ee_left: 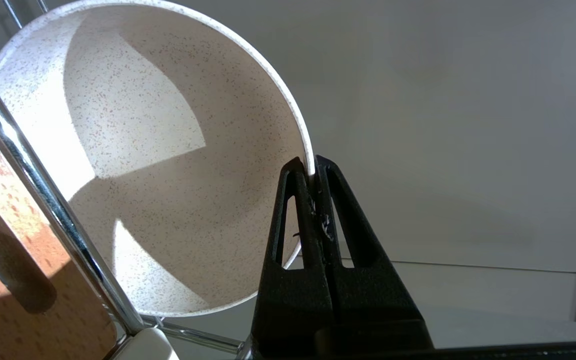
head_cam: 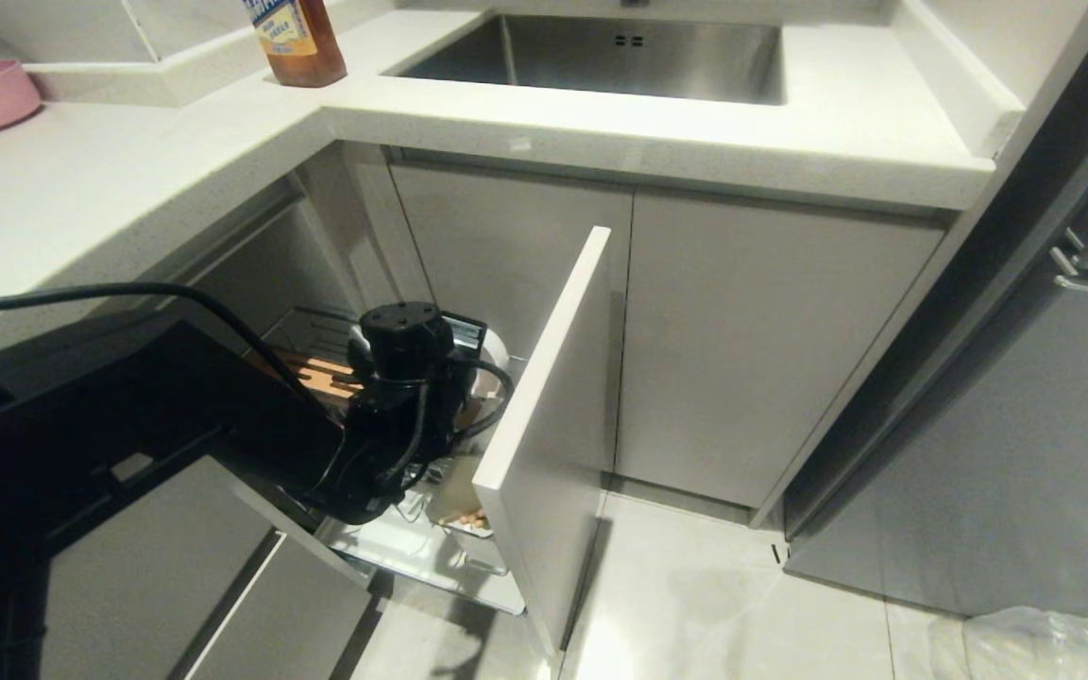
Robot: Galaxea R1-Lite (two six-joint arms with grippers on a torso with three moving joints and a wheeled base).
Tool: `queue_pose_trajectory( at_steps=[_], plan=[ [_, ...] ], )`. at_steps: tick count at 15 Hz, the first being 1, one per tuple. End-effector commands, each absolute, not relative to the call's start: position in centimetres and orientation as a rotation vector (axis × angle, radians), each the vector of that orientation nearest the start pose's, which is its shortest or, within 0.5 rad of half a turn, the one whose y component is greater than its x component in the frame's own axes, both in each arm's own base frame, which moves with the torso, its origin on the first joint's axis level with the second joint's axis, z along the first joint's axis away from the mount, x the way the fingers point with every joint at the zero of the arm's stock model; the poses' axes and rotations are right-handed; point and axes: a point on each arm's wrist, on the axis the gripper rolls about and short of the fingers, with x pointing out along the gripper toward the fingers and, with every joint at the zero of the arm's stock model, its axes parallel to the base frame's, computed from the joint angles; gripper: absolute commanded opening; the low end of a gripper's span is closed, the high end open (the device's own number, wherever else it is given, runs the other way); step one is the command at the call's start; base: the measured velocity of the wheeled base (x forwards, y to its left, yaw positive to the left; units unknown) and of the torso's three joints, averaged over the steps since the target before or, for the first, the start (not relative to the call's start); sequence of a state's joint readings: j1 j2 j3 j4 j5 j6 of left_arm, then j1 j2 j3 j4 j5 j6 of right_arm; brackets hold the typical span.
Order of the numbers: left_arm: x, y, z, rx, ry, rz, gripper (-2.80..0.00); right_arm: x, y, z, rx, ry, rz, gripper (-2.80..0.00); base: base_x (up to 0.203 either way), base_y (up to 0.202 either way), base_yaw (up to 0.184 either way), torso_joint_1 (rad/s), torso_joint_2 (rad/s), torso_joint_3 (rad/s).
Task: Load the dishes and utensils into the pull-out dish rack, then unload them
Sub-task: Pick up the bowl and place it in the cupboard
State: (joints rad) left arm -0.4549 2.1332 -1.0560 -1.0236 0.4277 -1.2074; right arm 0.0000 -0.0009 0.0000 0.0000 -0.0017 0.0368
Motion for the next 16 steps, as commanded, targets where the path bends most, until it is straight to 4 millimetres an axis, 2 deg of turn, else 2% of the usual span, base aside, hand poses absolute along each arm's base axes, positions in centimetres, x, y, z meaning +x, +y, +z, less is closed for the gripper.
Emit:
queue_pose_trajectory(
  at_steps=[1,5,10,13,14,16],
  plan=[
    [37.3,-17.2,12.7,-1.186,0.063,0.014,-2.80,-2.3,0.0,7.5,0.037,0.000,-0.002,-2.80,0.000,0.000,0.000,0.000,0.00,0.000],
    [37.3,-17.2,12.8,-1.186,0.061,0.013,-2.80,-2.3,0.0,7.5,0.037,0.000,-0.002,-2.80,0.000,0.000,0.000,0.000,0.00,0.000],
    [36.9,-16.9,14.0,-1.196,0.037,0.002,-2.80,-2.3,0.0,7.5,0.037,0.000,-0.002,-2.80,0.000,0.000,0.000,0.000,0.00,0.000],
    [36.4,-16.8,14.0,-1.164,0.102,0.046,-2.80,-2.3,0.0,7.5,0.037,0.000,-0.002,-2.80,0.000,0.000,0.000,0.000,0.00,0.000],
    [36.4,-16.7,13.8,-1.157,0.111,0.054,0.00,-2.3,0.0,7.5,0.037,0.000,-0.002,-2.80,0.000,0.000,0.000,0.000,0.00,0.000],
    [36.3,-16.6,14.2,-1.159,0.104,0.050,0.00,-2.3,0.0,7.5,0.037,0.000,-0.002,-2.80,0.000,0.000,0.000,0.000,0.00,0.000]
  ],
)
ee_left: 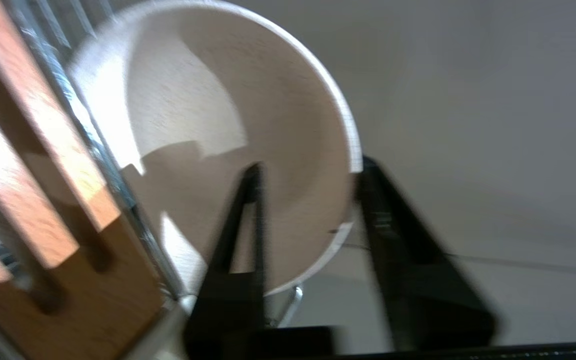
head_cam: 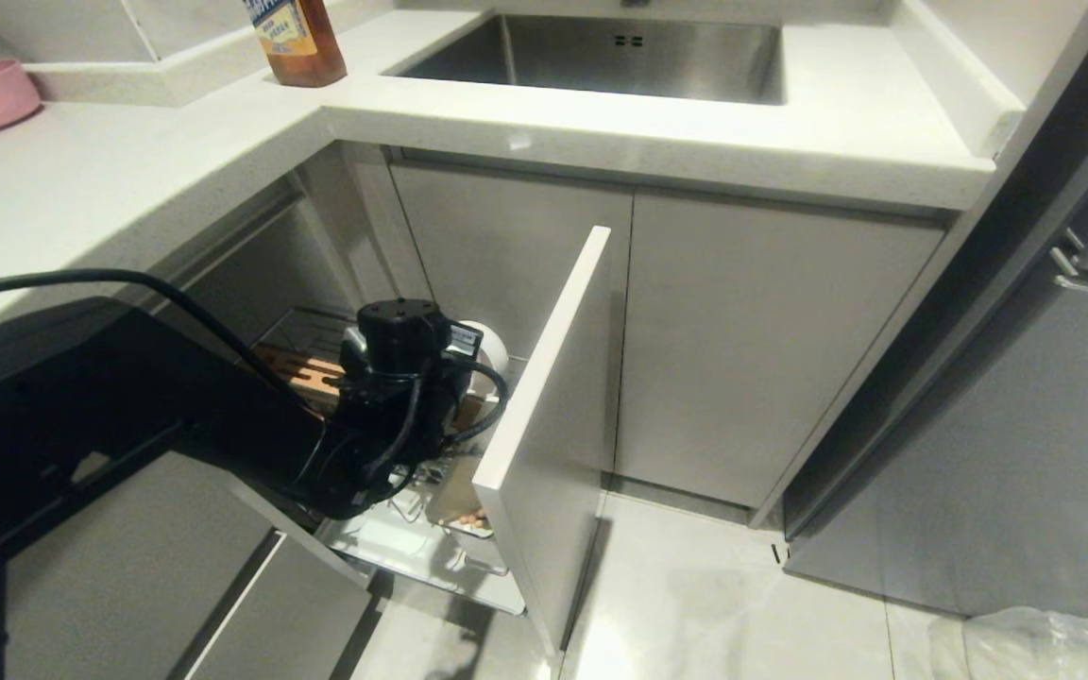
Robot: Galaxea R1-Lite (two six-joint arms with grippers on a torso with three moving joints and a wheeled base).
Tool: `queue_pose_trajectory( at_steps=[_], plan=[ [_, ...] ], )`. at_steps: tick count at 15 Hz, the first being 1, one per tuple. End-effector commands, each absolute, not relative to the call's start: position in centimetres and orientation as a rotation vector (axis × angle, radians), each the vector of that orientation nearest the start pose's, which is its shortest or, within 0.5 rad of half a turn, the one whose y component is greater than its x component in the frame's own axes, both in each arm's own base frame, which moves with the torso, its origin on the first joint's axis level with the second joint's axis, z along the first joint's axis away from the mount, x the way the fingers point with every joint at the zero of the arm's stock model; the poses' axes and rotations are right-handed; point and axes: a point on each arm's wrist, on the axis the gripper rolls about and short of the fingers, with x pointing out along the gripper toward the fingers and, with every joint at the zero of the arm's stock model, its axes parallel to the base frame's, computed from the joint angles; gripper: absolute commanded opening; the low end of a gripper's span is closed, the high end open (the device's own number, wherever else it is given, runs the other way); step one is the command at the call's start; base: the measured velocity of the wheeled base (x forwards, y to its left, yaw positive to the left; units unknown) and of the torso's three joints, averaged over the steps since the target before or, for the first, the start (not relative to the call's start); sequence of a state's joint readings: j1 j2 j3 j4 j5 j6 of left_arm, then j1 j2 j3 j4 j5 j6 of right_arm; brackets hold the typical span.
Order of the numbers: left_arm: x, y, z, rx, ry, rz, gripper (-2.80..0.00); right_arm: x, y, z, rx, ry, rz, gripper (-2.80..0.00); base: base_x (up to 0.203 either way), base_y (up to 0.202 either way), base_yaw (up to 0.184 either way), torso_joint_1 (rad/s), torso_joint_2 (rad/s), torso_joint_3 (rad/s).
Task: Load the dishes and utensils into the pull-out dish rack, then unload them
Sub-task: Pick up the bowl and place it in the cupboard, then pick up the plate and place it in the cupboard
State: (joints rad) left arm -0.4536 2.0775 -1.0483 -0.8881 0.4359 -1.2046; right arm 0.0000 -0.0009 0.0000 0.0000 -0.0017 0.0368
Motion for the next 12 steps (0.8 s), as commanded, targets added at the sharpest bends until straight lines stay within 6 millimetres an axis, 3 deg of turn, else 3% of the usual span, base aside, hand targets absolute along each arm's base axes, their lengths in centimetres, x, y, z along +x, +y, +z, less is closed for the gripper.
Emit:
queue_pose_trajectory(
  at_steps=[1,8,12],
  plan=[
    [36.2,-16.6,14.5,-1.159,0.099,0.050,0.00,-2.3,0.0,7.5,0.037,0.000,-0.002,-2.80,0.000,0.000,0.000,0.000,0.00,0.000],
    [33.6,-15.6,18.5,-1.173,0.071,0.034,0.00,-2.3,0.0,7.5,0.037,0.000,-0.002,-2.80,0.000,0.000,0.000,0.000,0.00,0.000],
    [30.4,-14.1,22.3,-1.174,0.066,0.028,0.00,-2.3,0.0,7.5,0.037,0.000,-0.002,-2.80,0.000,0.000,0.000,0.000,0.00,0.000]
  ],
)
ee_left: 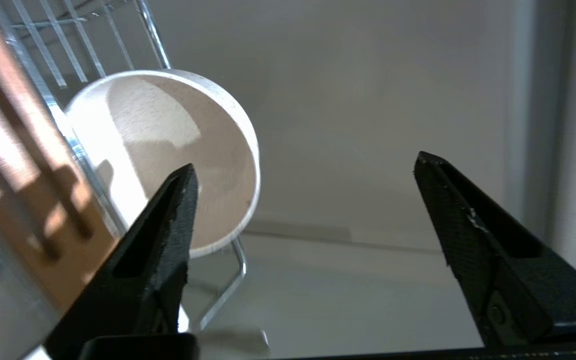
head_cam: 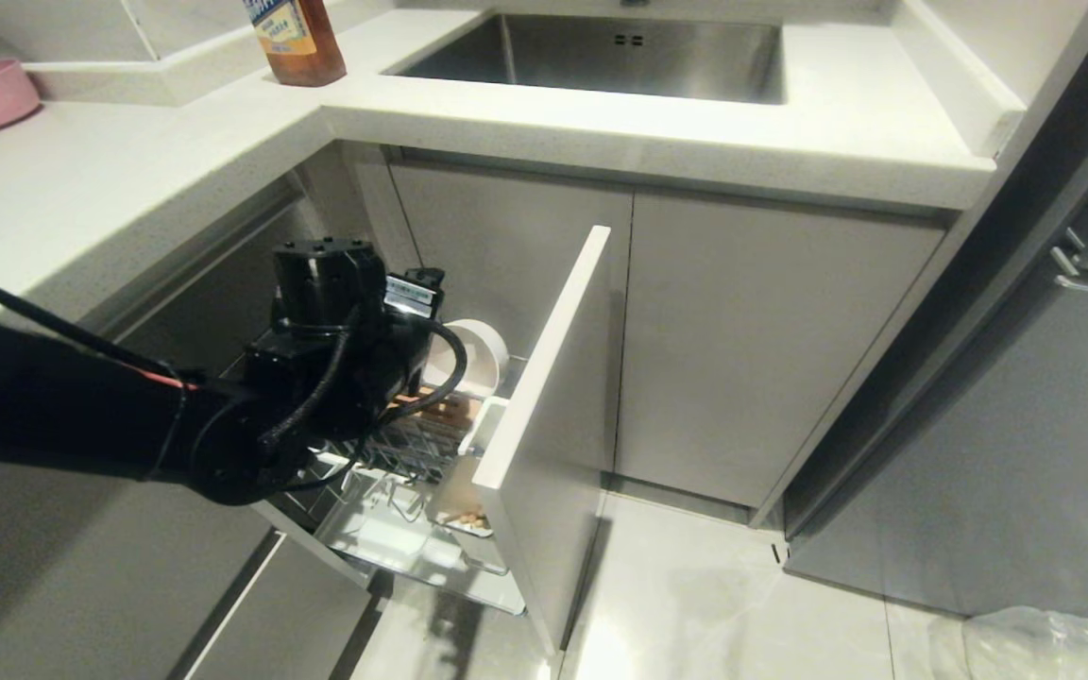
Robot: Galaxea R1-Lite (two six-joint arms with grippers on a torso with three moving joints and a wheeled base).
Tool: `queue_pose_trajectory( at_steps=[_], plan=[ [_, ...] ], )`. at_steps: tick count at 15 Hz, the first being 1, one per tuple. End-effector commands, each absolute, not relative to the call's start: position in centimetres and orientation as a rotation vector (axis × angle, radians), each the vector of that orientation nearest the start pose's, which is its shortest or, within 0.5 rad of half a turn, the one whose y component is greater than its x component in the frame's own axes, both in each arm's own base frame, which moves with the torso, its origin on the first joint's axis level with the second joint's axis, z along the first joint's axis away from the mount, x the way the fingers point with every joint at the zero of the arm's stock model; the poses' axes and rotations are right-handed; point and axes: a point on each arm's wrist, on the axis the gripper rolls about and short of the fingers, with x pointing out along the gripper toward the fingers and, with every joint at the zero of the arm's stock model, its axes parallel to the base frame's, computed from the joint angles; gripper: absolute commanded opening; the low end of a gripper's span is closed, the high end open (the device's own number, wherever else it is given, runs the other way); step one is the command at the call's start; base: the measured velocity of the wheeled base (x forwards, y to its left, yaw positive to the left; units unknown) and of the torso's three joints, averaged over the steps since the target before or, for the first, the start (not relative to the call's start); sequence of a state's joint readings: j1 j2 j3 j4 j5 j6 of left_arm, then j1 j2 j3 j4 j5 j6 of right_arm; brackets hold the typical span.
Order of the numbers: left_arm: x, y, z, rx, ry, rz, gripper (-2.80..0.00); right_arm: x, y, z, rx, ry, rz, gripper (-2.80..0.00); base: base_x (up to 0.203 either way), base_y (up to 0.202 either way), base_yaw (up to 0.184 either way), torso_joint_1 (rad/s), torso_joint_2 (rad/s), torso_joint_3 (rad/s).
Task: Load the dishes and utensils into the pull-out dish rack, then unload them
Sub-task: Pick up the plate and place it in the cupboard
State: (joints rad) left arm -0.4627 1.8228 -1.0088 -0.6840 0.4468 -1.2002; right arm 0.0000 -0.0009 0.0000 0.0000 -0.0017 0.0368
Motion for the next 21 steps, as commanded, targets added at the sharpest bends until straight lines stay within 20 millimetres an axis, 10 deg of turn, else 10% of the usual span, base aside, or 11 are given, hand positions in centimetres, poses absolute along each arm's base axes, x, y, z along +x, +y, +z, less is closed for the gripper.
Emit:
queue_pose_trajectory(
  at_steps=[1,2,7,13,21],
  plan=[
    [29.4,-13.7,22.9,-1.161,0.092,0.039,0.00,-2.3,0.0,7.5,0.037,0.000,-0.002,-2.80,0.000,0.000,0.000,0.000,0.00,0.000],
    [28.5,-13.5,23.2,-1.143,0.123,0.054,-2.80,-2.3,0.0,7.5,0.037,0.000,-0.002,-2.80,0.000,0.000,0.000,0.000,0.00,0.000],
    [25.4,-12.4,26.4,-1.115,0.108,0.068,-2.80,-2.3,0.0,7.5,0.037,0.000,-0.002,-2.80,0.000,0.000,0.000,0.000,0.00,0.000],
    [21.9,-12.7,34.7,-0.624,-0.123,0.033,-2.80,-2.3,0.0,7.5,0.037,0.000,-0.002,-2.80,0.000,0.000,0.000,0.000,0.00,0.000],
    [21.5,-1.3,38.3,-0.134,-0.136,0.522,-2.80,-2.3,0.0,7.5,0.037,0.000,-0.002,-2.80,0.000,0.000,0.000,0.000,0.00,0.000]
  ],
)
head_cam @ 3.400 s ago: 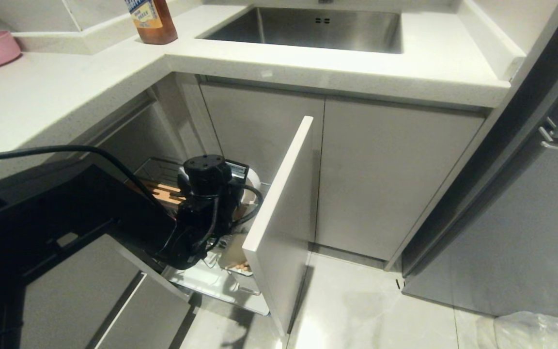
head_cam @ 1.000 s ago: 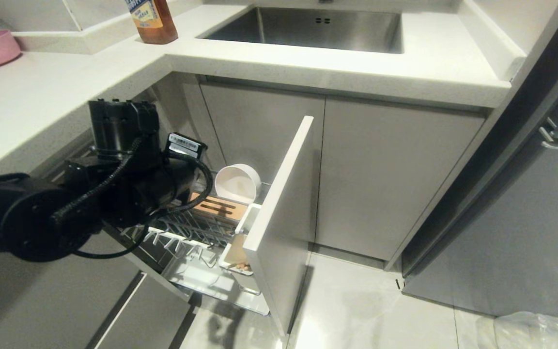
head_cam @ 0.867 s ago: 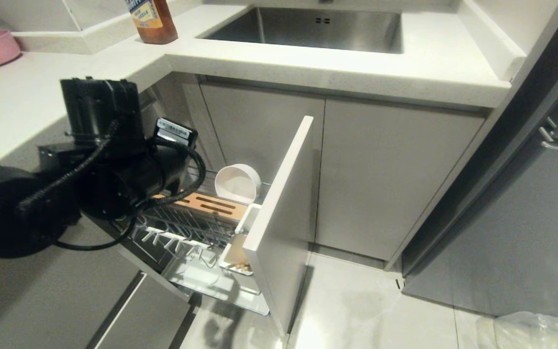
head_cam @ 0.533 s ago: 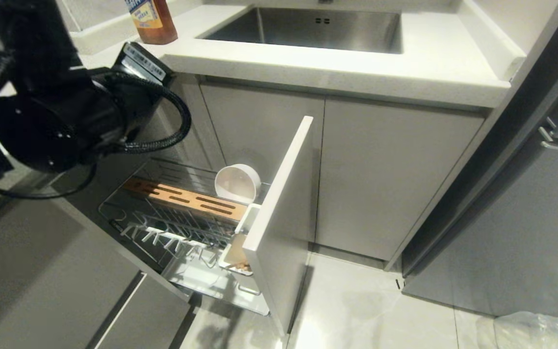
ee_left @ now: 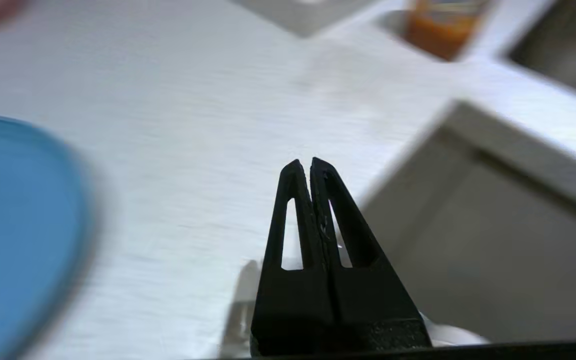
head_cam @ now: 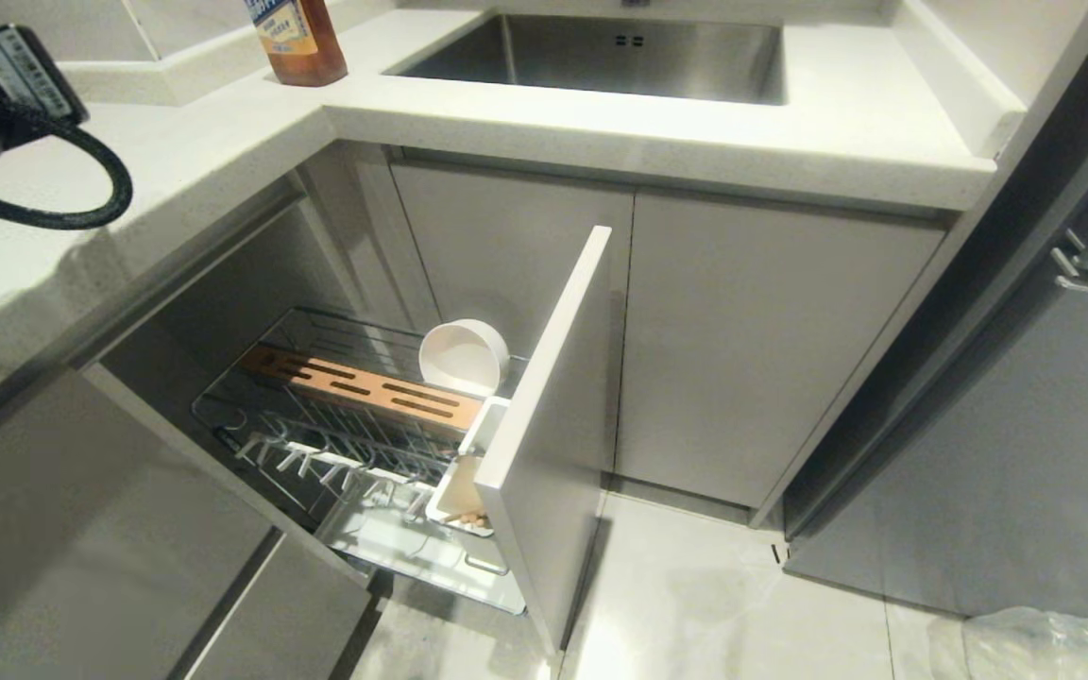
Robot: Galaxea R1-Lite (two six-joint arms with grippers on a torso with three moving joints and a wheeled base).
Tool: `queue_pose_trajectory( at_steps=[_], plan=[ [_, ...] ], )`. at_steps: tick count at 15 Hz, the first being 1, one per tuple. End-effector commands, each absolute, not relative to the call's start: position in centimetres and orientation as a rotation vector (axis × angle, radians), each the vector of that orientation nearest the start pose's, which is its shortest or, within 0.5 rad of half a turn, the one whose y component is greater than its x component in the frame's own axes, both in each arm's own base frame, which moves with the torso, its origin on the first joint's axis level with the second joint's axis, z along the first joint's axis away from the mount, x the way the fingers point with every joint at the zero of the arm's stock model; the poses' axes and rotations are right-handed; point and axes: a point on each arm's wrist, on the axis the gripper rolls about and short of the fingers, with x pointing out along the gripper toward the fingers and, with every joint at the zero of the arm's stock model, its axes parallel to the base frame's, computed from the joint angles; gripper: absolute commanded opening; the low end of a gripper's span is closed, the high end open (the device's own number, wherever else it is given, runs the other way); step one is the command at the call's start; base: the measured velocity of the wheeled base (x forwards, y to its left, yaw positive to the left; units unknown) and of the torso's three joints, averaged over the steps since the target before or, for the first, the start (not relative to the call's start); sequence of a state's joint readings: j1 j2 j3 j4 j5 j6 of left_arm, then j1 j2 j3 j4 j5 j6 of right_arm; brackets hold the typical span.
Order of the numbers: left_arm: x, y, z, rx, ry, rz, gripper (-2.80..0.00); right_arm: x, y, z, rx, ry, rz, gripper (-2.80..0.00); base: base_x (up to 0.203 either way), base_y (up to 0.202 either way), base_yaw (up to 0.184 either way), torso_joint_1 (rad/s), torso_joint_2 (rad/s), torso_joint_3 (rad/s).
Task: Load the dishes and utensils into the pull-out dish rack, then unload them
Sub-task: Pick up the plate and place it in the cupboard
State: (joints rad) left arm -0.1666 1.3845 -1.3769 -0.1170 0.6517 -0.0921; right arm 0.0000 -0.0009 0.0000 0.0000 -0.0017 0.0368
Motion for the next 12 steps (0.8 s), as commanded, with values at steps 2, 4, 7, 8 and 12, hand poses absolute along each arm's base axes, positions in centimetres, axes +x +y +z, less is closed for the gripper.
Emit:
queue_pose_trajectory(
  at_steps=[2,4,7,8,12],
  plan=[
    [22.4,-0.3,37.8,-0.054,-0.091,0.625,-2.80,-2.3,0.0,7.5,0.037,0.000,-0.002,-2.80,0.000,0.000,0.000,0.000,0.00,0.000],
    [22.8,0.0,37.2,0.020,-0.031,0.725,-2.80,-2.3,0.0,7.5,0.037,0.000,-0.002,-2.80,0.000,0.000,0.000,0.000,0.00,0.000],
    [22.6,1.6,37.0,0.062,0.036,0.822,-2.80,-2.3,0.0,7.5,0.037,0.000,-0.002,-2.80,0.000,0.000,0.000,0.000,0.00,0.000],
    [22.4,2.2,37.1,0.069,0.056,0.846,-2.80,-2.3,0.0,7.5,0.037,0.000,-0.002,-2.80,0.000,0.000,0.000,0.000,0.00,0.000],
    [22.7,2.7,37.5,0.064,0.065,0.867,0.00,-2.3,0.0,7.5,0.037,0.000,-0.002,-2.80,0.000,0.000,0.000,0.000,0.00,0.000]
  ],
)
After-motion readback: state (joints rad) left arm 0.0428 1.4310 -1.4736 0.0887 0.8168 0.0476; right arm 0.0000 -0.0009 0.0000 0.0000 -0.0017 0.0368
